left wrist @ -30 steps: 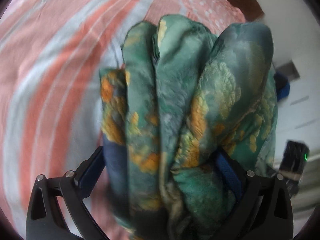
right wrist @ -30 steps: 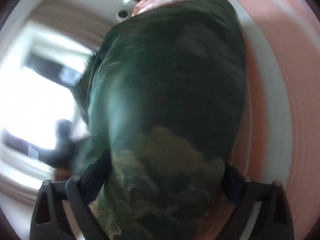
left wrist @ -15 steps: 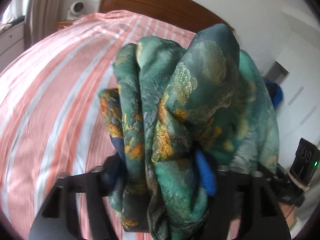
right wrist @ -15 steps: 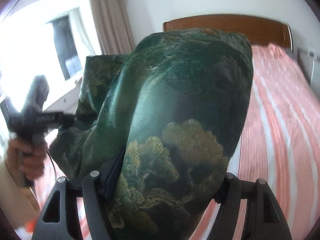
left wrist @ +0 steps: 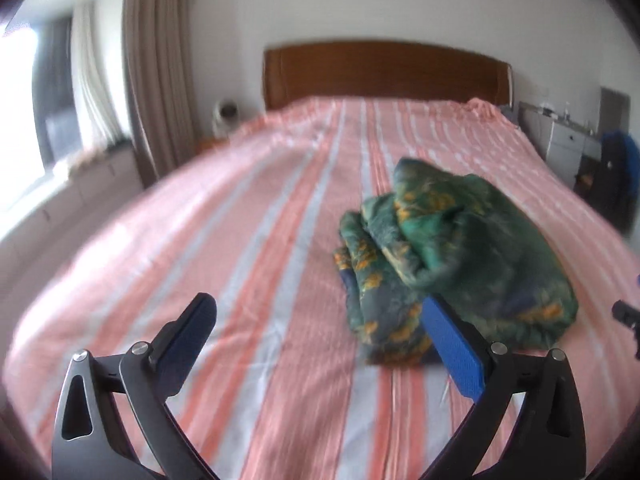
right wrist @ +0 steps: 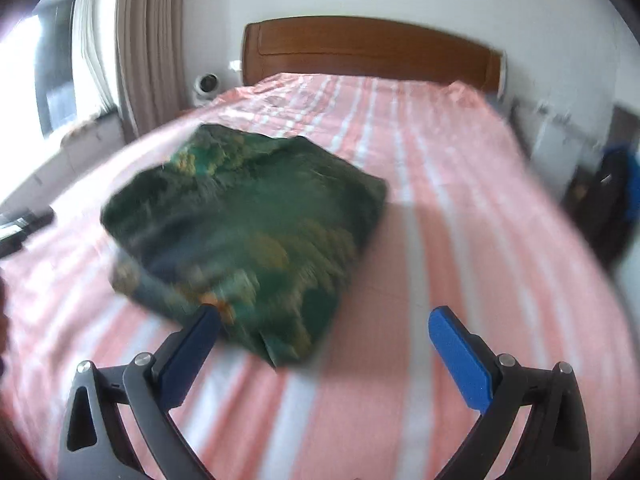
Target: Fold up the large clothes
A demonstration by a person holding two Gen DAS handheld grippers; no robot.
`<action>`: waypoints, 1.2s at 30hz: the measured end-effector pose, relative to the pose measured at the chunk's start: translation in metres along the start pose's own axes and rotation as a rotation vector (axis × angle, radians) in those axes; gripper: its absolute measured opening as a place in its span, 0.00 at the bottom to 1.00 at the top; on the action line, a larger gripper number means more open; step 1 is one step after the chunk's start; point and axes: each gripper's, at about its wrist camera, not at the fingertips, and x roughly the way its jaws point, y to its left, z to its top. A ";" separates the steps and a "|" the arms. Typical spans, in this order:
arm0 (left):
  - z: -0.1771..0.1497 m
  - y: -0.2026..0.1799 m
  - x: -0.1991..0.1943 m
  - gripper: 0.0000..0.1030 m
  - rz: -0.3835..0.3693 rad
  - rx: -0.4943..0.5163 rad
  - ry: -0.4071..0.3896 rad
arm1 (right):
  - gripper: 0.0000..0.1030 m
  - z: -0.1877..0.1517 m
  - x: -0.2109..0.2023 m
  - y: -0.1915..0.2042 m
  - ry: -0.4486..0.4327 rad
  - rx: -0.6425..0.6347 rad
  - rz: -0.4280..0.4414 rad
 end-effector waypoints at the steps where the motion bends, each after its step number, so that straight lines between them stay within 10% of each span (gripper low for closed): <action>1: -0.002 0.004 -0.009 1.00 0.001 0.015 -0.020 | 1.00 -0.006 -0.013 0.002 -0.003 -0.009 -0.025; 17: -0.046 -0.053 -0.127 1.00 0.060 0.019 0.014 | 1.00 -0.071 -0.119 0.006 -0.037 -0.044 -0.127; 36: -0.082 -0.059 -0.196 1.00 -0.100 0.072 0.199 | 1.00 -0.137 -0.191 0.008 0.093 0.106 0.037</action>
